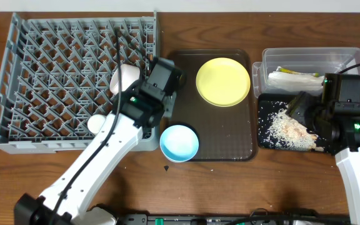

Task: Sort waste into correct bins and load items into the dishwasher
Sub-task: 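Reach the right gripper to the light-blue bowl and grasp its rim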

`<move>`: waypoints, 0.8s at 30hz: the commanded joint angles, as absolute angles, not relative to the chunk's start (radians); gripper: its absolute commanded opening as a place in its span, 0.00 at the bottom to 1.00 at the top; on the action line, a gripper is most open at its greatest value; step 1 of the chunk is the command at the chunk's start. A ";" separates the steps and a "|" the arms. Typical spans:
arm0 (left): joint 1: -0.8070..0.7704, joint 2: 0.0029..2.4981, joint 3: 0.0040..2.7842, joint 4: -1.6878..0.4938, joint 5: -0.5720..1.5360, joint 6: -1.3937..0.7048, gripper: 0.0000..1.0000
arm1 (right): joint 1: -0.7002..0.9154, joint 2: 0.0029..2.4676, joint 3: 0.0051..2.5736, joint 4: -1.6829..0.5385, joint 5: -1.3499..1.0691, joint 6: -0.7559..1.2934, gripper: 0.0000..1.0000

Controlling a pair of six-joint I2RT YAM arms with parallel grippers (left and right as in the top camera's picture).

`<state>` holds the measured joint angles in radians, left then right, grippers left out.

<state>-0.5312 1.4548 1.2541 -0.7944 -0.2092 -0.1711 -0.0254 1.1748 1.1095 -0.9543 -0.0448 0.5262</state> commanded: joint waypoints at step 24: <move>-0.527 1.127 1.261 -1.028 0.019 -0.373 0.51 | 0.578 1.619 0.967 -0.498 -0.407 0.510 0.49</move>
